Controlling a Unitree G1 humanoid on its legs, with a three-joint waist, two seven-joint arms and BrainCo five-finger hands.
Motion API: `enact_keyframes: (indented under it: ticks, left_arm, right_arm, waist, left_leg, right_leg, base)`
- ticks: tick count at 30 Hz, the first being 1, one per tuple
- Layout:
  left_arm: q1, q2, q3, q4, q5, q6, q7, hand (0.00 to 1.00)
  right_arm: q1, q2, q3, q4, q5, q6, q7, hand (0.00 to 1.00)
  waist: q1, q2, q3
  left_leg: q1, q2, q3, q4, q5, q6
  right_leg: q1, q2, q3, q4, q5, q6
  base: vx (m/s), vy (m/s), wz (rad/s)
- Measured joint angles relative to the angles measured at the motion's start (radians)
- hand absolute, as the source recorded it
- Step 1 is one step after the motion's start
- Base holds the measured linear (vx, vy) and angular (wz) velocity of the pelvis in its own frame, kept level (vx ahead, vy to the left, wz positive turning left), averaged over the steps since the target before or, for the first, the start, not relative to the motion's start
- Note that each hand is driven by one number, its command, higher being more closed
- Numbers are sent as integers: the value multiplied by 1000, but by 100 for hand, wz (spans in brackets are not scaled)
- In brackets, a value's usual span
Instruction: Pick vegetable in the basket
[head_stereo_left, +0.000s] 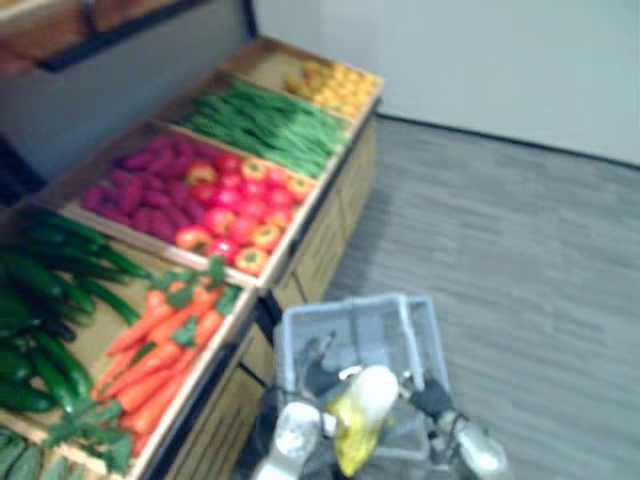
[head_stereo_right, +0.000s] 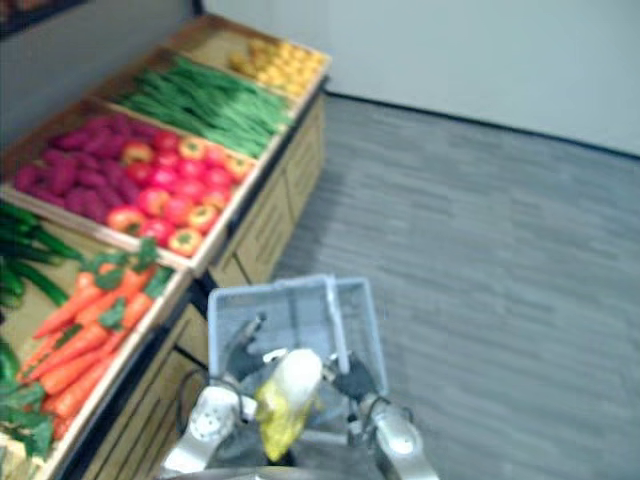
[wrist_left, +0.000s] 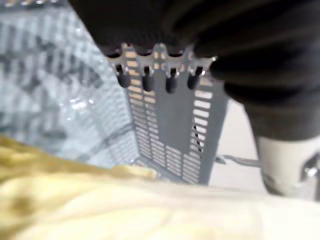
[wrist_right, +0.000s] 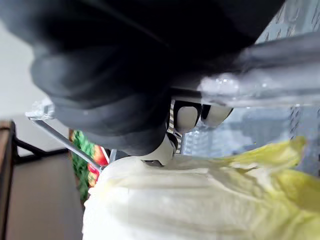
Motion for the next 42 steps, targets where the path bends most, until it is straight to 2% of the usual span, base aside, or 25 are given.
enact_keyframes:
  ticks: [3,6,8,10,11,13,14,15,16,17,18,19,20,21,22,23,24,25,26,27,29,31,33,36,42]
  left_arm:
    - [9,12,8,-8,2,-1,-2,0]
    - [13,12,3,-11,4,-1,-5,0]
    - [11,8,-5,-22,8,-4,-5,0]
    - [7,13,-6,-40,12,-11,-6,0]
    - [4,15,-5,-45,12,-16,-6,0]
    - [-2,40,-2,-69,12,-27,-6,0]
    - [-4,43,-2,-70,11,-29,-8,0]
    - [6,35,10,-75,9,-28,-7,0]
    - [25,35,30,-93,3,-30,-10,0]
    - [37,34,51,-104,-5,-30,-10,0]
    - [55,32,115,-129,-14,-28,-10,0]
    - [59,30,146,-141,-36,-28,-9,0]
    - [61,29,207,-164,-64,-25,-6,0]
    - [53,28,239,-182,-87,-17,0,0]
    - [40,29,251,-191,-88,-12,3,0]
    - [37,29,272,-208,-88,-6,2,0]
    - [39,33,273,-220,-88,-2,2,0]
    - [38,36,272,-230,-87,0,-1,0]
    - [39,38,273,-252,-85,1,-2,0]
    - [42,39,274,-267,-84,1,-1,0]
    - [37,45,274,-310,-74,2,-4,0]
    - [35,72,292,-324,-67,1,-3,0]
    - [34,84,328,-333,-67,1,0,0]
    - [26,93,384,-431,-65,2,18,0]
    - [-128,169,398,-487,-17,0,67,0]
  right_arm:
    - [0,26,-3,29,-43,0,-4,100]
    - [19,36,-14,42,-71,0,-9,100]
    - [17,55,-45,70,-93,0,-13,100]
    - [-11,91,-81,122,-130,0,-37,100]
    - [-19,95,-84,137,-130,0,-42,100]
    - [-50,119,-116,187,-151,2,-57,100]
    - [-51,124,-134,199,-153,2,-66,100]
    - [-67,117,-175,228,-167,3,-85,100]
    - [-76,98,-229,245,-179,11,-114,100]
    - [-80,85,-250,257,-193,10,-126,100]
    - [-103,53,-279,285,-212,13,-144,100]
    - [-118,38,-287,305,-220,14,-152,100]
    - [-146,20,-323,349,-239,19,-167,100]
    - [-156,16,-369,388,-241,27,-189,100]
    - [-157,15,-391,402,-242,30,-200,100]
    - [-158,15,-432,414,-246,38,-219,100]
    - [-161,14,-456,418,-247,44,-238,100]
    - [-161,8,-477,424,-250,48,-252,100]
    - [-164,-13,-478,425,-262,49,-260,100]
    - [-164,-13,-485,425,-268,50,-263,100]
    - [-152,-5,-518,430,-284,48,-275,100]
    - [-130,1,-554,451,-289,48,-275,100]
    - [-125,7,-563,462,-290,49,-275,100]
    - [-125,37,-594,470,-310,48,-279,100]
    - [-122,29,-588,495,-330,32,-273,100]
  waist:
    - [-7,-7,-1]
    - [-35,-10,-1]
    - [-39,-14,-1]
    - [-35,-32,0]
    - [-35,-41,-4]
    - [-31,-61,-8]
    - [-36,-64,-7]
    - [-26,-44,-5]
    - [-14,-16,-6]
    - [-11,-9,-8]
    - [-8,6,-8]
    - [-6,11,-8]
    - [5,24,-14]
    - [7,13,-10]
    - [6,10,-7]
    - [-2,10,-1]
    - [-7,5,6]
    - [-12,10,14]
    - [-12,25,19]
    - [-13,25,19]
    - [-21,21,20]
    - [-28,21,17]
    - [-39,23,16]
    - [-39,24,14]
    - [-43,24,11]
  left_leg:
    - [19,-6,-86,-6,0,0]
    - [20,-12,-216,-6,0,-1]
    - [20,-9,-298,-5,-6,-31]
    - [-4,-9,-404,15,-21,-84]
    - [-17,-7,-437,29,-26,-97]
    - [-78,9,-562,94,-62,-167]
    - [-88,14,-595,105,-72,-188]
    - [-93,52,-628,97,-69,-215]
    - [-80,99,-624,63,-33,-234]
    - [-71,119,-623,35,-12,-242]
    - [-58,145,-614,-20,36,-269]
    - [-58,155,-605,-39,60,-274]
    - [-71,164,-573,-61,105,-274]
    - [-93,166,-514,-72,153,-245]
    - [-102,165,-468,-75,167,-221]
    - [-120,176,-292,-29,140,-151]
    - [-134,190,-163,49,96,-126]
    - [-149,201,-65,154,56,-119]
    - [-154,197,-31,171,56,-124]
    - [-149,184,-34,149,56,-127]
    - [-129,127,-70,49,71,-129]
    - [-74,57,-106,-75,150,-114]
    - [-25,20,-127,-172,201,-106]
    - [7,6,-135,-265,250,-109]
    - [24,11,-128,-268,260,-105]
  right_leg:
    - [-95,36,65,7,-5,-8]
    - [-147,73,134,-149,-14,2]
    - [-149,108,224,-291,-12,5]
    - [-146,146,392,-454,-4,17]
    - [-144,156,438,-479,-4,17]
    - [-120,183,580,-536,11,18]
    - [-98,194,602,-542,-15,69]
    - [-85,229,547,-544,-31,70]
    - [-72,254,497,-545,-34,61]
    - [-68,262,478,-543,-35,56]
    - [-60,278,448,-542,-33,50]
    - [-58,285,433,-547,-29,42]
    - [-57,289,401,-561,-20,28]
    - [-49,277,360,-582,-14,14]
    - [-39,267,332,-596,-10,6]
    - [-21,251,283,-611,-5,-2]
    - [-14,240,258,-609,-8,-7]
    - [4,227,233,-607,-9,-6]
    - [16,221,213,-606,-14,1]
    - [15,213,209,-608,-18,4]
    - [27,174,174,-622,-17,13]
    - [72,135,134,-673,-4,32]
    - [103,119,107,-697,2,39]
    - [118,122,91,-717,27,49]
    - [150,131,109,-748,55,41]
  base:
    - [260,-17,97]
    - [235,-138,126]
    - [165,-237,126]
    - [118,-347,126]
    - [84,-437,137]
    - [33,-498,156]
    - [18,-609,150]
    - [28,-485,122]
    - [61,-462,98]
    - [65,-303,78]
    - [60,-323,54]
    - [24,-318,65]
    - [-19,-226,78]
    - [-36,-136,89]
    - [-44,-96,113]
    - [-45,-55,100]
    - [-74,-19,103]
    - [-67,46,75]
    - [-75,68,57]
    - [-59,72,51]
    - [-70,126,63]
    - [-38,156,64]
    - [16,103,46]
    - [26,52,20]
    - [1,6,-3]
